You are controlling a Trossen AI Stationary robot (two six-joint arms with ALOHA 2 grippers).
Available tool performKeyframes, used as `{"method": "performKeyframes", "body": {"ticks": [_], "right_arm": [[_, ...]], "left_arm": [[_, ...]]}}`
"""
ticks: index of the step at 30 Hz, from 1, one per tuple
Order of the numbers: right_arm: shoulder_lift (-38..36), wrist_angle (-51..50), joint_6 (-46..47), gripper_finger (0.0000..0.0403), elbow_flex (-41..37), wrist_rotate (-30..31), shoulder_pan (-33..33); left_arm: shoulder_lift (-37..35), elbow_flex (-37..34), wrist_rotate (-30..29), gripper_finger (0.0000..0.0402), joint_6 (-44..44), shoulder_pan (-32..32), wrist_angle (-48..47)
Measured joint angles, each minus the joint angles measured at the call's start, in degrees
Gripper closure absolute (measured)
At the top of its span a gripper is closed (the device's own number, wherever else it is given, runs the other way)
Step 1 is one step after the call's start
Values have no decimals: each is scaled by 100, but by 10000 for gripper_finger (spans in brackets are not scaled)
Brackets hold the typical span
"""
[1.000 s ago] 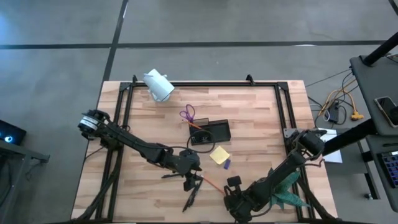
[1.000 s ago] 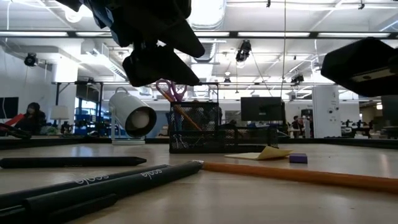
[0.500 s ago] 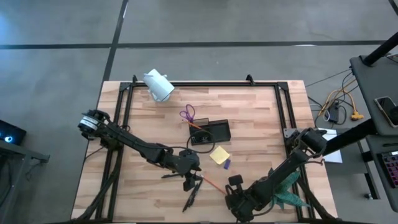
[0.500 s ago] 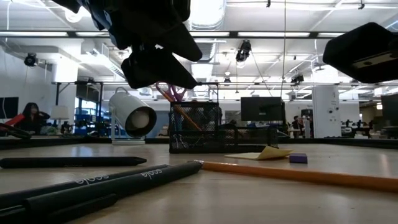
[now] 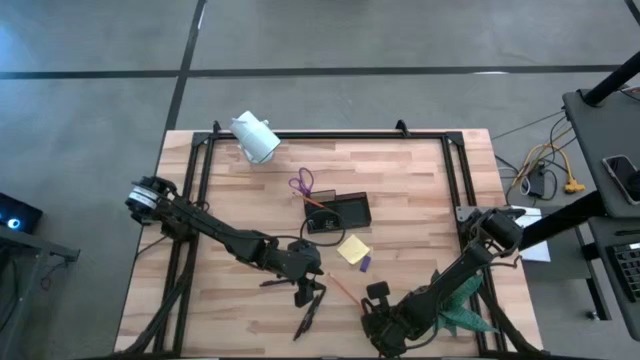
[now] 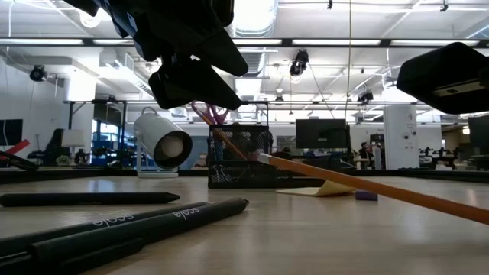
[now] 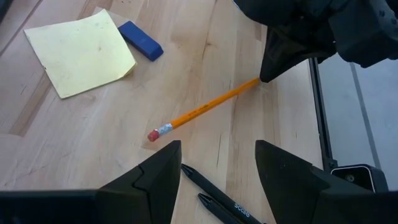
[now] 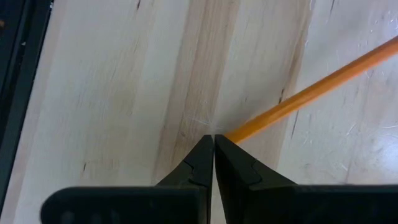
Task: Pick and place office supplies into organizer
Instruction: Put the orange pencil into the black desk organizer
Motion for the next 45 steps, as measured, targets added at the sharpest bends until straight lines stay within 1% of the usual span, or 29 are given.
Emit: {"method": "performKeyframes", "body": {"ticks": [7,9,11,13,16,18,22,26,30,32,34,38,45], "right_arm": [[2,2,-2,394,0,0,0],[4,4,-2,394,0,0,0],[7,10,-2,394,-2,0,0],[7,12,-2,394,-2,0,0],[7,17,-2,394,-2,0,0],[9,24,-2,394,-4,0,0],[9,37,-2,394,-4,-2,0],[11,50,44,394,-4,-2,0],[11,63,68,394,-7,-9,0],[11,74,78,394,-7,-13,-2],[11,76,105,394,-7,-13,-2],[11,76,107,394,-7,-13,0],[11,81,194,394,-7,-13,-2]], "left_arm": [[2,0,0,213,15,8,24],[2,0,-2,213,172,23,28],[2,2,-15,213,703,39,17],[2,2,-25,213,1525,54,-78],[4,65,-42,213,2660,121,-507],[46,81,-40,213,3065,236,-728],[259,70,-80,213,3610,456,-799],[377,207,-6,213,3764,498,-681],[444,318,291,213,4073,487,-502],[492,370,378,213,4092,487,-386],[500,346,429,213,4085,487,-509],[607,348,741,213,4060,464,-512],[776,348,776,213,4050,352,-404]]}}
